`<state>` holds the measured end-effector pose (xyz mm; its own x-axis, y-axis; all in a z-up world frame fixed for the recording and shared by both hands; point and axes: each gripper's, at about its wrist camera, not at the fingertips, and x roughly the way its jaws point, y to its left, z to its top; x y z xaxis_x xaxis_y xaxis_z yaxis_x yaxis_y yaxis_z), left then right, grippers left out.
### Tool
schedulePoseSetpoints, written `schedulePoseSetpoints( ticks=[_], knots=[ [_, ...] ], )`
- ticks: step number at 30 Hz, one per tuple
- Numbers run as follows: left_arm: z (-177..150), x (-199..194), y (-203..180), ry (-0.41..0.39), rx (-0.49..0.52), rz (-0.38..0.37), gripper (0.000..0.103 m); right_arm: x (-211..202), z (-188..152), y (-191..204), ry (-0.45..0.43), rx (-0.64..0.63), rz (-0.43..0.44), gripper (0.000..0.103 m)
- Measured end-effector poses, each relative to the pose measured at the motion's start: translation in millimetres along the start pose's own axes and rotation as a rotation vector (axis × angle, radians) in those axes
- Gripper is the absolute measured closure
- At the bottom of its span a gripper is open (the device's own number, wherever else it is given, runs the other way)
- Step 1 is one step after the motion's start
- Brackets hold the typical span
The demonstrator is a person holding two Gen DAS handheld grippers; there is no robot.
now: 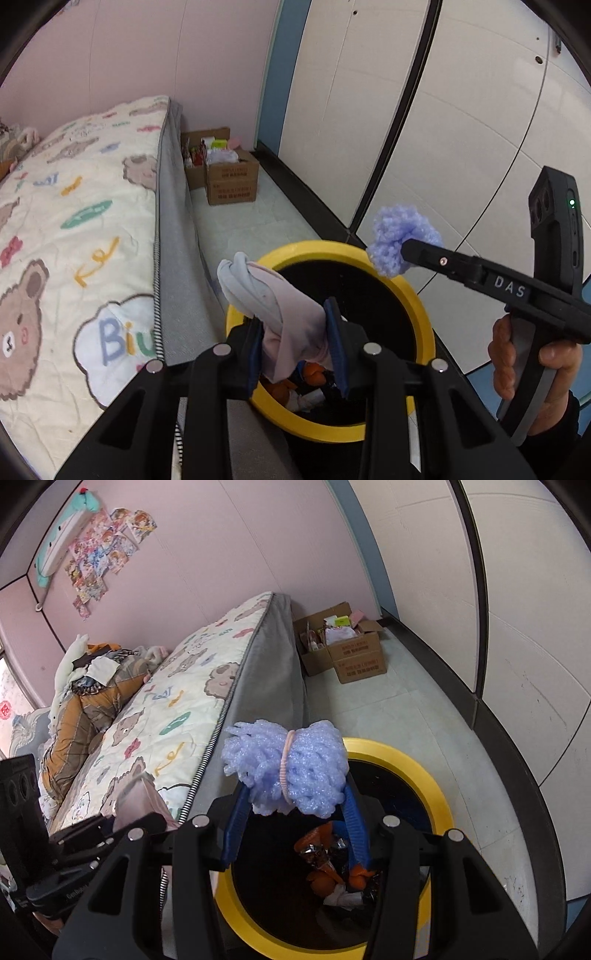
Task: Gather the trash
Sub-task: 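Carry the lilac bundle with the right tool while the left tool carries the pink cloth to the bin, then open the right tool over the bin while the left tool releases the pink cloth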
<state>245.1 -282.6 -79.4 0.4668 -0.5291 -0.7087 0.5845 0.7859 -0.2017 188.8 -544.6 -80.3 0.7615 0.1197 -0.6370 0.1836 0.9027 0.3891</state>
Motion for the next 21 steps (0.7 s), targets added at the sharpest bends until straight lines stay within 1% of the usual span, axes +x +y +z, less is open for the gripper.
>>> schedulePoseSetpoints(
  ticks=[3,5,11,14,17,19,20,21],
  knots=[
    [-3,12,2,0.039,-0.027,-0.019,0.074,5,-3,-6,0.011,0.019,-0.004,0.057],
    [-3,18,3,0.055,-0.035,-0.017,0.074,8,-4,-7,0.016,0.022,-0.006,0.057],
    [-4,20,2,0.058,-0.038,-0.004,0.071,13,-4,-9,0.027,0.029,-0.014,0.053],
    [-5,18,2,0.06,-0.045,-0.006,0.07,13,-4,-9,0.027,0.043,-0.007,0.049],
    [-5,16,3,0.056,-0.051,-0.009,0.065,11,-4,-9,0.019,0.048,-0.01,0.047],
    [-5,14,3,0.048,-0.052,-0.02,0.06,9,-3,-8,0.015,0.056,-0.007,0.043],
    [-5,12,3,0.043,-0.054,-0.021,0.054,9,-3,-8,0.015,0.06,-0.009,0.042],
    [-5,10,3,0.037,-0.057,-0.02,0.053,9,-2,-8,0.014,0.062,-0.012,0.042]
  ],
)
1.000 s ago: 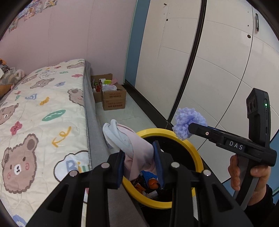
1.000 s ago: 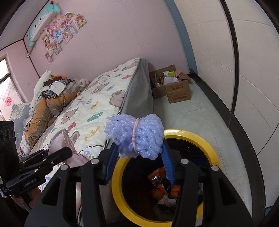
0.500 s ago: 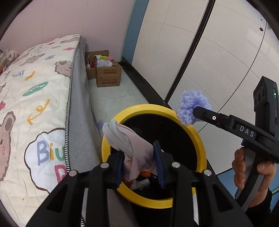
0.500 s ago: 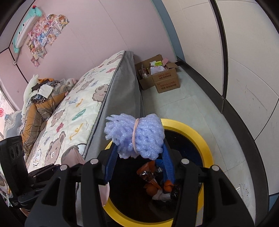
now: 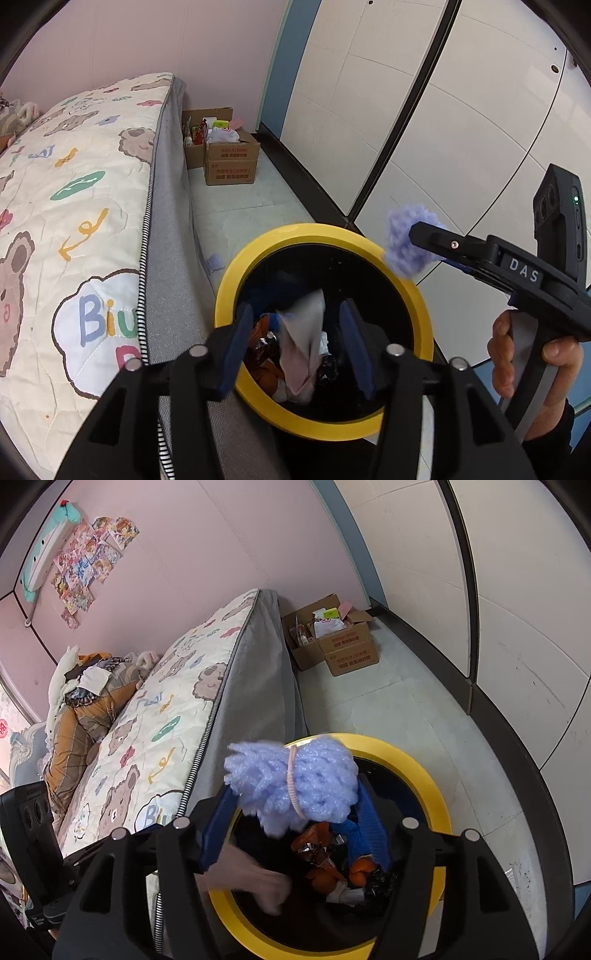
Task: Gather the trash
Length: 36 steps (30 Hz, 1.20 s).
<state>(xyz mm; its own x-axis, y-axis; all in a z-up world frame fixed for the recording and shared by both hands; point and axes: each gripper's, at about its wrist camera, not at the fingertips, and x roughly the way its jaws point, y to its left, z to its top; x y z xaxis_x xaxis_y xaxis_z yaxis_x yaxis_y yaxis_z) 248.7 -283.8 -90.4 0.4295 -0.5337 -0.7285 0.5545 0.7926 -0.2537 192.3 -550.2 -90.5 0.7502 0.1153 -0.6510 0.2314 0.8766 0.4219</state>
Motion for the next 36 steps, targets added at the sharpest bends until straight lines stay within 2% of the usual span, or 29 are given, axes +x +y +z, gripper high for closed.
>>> schedulePoseSetpoints(
  ticks=[6,19,28,36],
  knots=[
    [-1,-5,5,0.005,-0.023,-0.008,0.053,-3,1,-1,-0.006,0.012,0.004,0.035],
    [-5,-32,25,-0.037,-0.068,0.009,0.053,-12,-1,15,-0.011,-0.012,0.006,0.034],
    [-14,-68,54,-0.088,-0.123,0.05,0.053,-17,-4,48,-0.004,-0.053,0.036,0.034],
    [-27,-105,88,-0.136,-0.174,0.107,0.053,-12,-12,97,0.015,-0.112,0.089,0.034]
  ],
)
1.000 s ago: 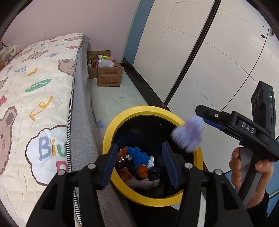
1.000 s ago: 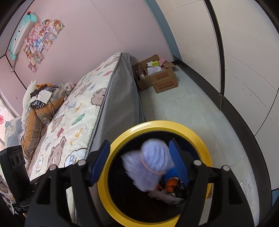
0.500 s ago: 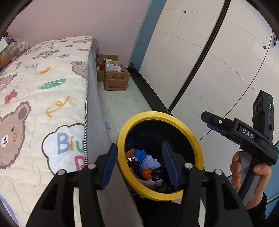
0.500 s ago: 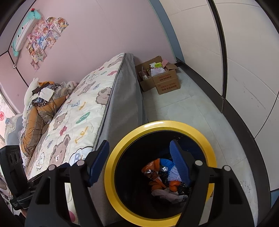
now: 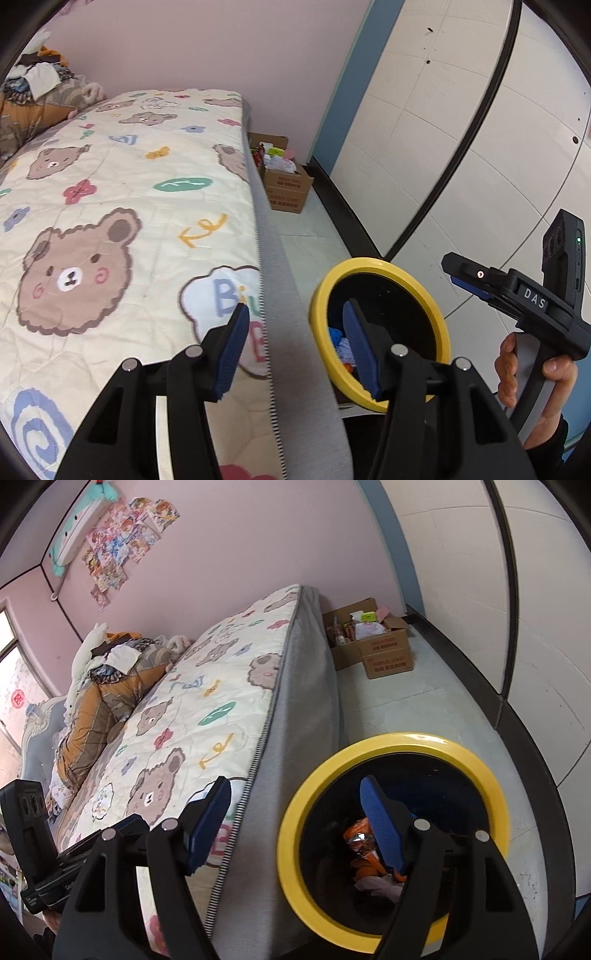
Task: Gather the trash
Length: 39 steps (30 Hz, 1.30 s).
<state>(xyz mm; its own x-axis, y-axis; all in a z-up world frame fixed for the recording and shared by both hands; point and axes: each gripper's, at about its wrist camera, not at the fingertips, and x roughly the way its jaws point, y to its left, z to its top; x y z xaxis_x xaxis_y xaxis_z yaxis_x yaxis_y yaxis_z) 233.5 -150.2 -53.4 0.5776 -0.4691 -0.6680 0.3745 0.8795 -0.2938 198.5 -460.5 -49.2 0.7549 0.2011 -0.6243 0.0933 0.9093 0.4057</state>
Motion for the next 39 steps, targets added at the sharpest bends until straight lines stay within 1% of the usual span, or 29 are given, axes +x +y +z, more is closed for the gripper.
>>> schedulePoseSetpoints(
  ticks=[7,13,18,20,24,25,26,29,31,32,33,36,39],
  knots=[
    [-8,-30,46,-0.036,-0.058,0.072,0.053,19,-7,57,0.033,-0.066,0.054,0.033],
    [-20,-57,95,-0.057,-0.122,0.147,0.053,42,-17,111,0.078,-0.127,0.103,0.033],
    [-36,-77,138,-0.068,-0.171,0.21,0.053,63,-31,157,0.112,-0.184,0.137,0.033],
    [-43,-84,153,-0.072,-0.189,0.237,0.053,72,-39,175,0.123,-0.213,0.138,0.032],
    [-55,-95,182,-0.083,-0.225,0.279,0.047,86,-51,203,0.139,-0.239,0.139,0.032],
    [-58,-98,187,-0.086,-0.229,0.291,0.047,88,-54,210,0.135,-0.246,0.131,0.03],
    [-61,-101,192,-0.09,-0.231,0.298,0.045,90,-57,215,0.128,-0.254,0.121,0.026],
    [-67,-109,202,-0.117,-0.234,0.317,0.035,91,-67,230,0.102,-0.267,0.096,0.02],
    [-70,-116,206,-0.146,-0.236,0.311,0.029,90,-74,239,0.079,-0.284,0.079,0.015],
    [-72,-121,207,-0.164,-0.239,0.309,0.023,89,-76,242,0.067,-0.293,0.07,0.014],
    [-73,-125,208,-0.181,-0.242,0.309,0.019,86,-80,245,0.045,-0.301,0.056,0.012],
    [-74,-137,206,-0.229,-0.233,0.313,0.014,74,-85,251,-0.022,-0.305,0.034,0.008],
    [-75,-152,199,-0.29,-0.207,0.334,0.01,61,-89,256,-0.098,-0.315,-0.001,0.008]
  ],
)
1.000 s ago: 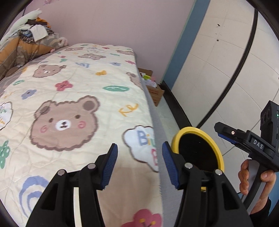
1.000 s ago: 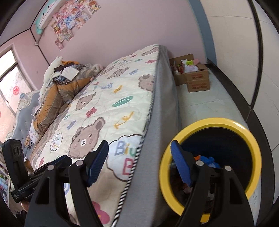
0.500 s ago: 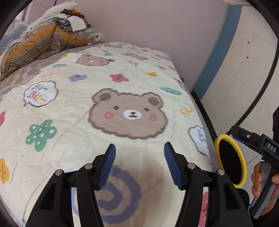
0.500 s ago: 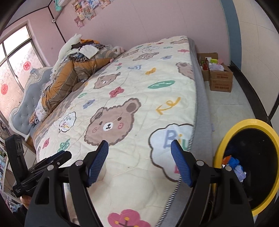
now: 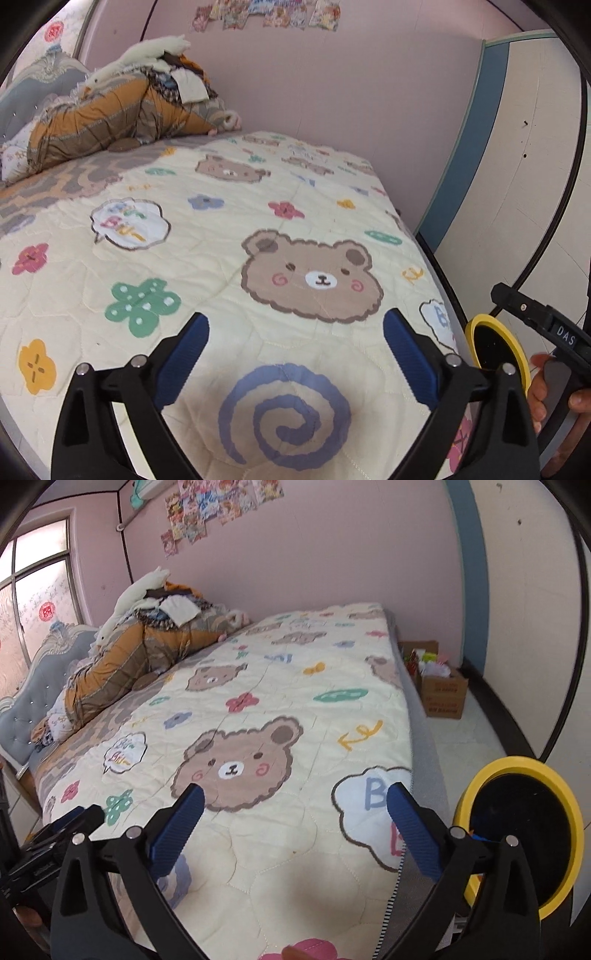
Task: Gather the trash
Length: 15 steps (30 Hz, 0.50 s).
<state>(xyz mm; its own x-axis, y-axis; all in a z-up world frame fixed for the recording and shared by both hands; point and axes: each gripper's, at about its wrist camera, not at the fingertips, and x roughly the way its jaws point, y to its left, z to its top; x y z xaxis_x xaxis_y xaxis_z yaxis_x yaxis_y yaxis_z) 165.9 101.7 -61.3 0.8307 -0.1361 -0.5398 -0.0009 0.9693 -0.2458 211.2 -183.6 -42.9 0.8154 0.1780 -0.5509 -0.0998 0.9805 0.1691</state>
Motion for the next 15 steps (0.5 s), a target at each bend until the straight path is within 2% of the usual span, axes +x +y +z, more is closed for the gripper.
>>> schedulePoseSetpoints(
  ticks=[4,15],
  knots=[
    [4,-25,-11,-0.081,0.04,0.008,0.008,-20,0,5,-0.085,-0.011,-0.043,0.008],
    [3,-74,-36,-0.212,0.069,-0.006,0.008,-59,-3,5,-0.178,0.019,-0.083,0.008]
  ],
)
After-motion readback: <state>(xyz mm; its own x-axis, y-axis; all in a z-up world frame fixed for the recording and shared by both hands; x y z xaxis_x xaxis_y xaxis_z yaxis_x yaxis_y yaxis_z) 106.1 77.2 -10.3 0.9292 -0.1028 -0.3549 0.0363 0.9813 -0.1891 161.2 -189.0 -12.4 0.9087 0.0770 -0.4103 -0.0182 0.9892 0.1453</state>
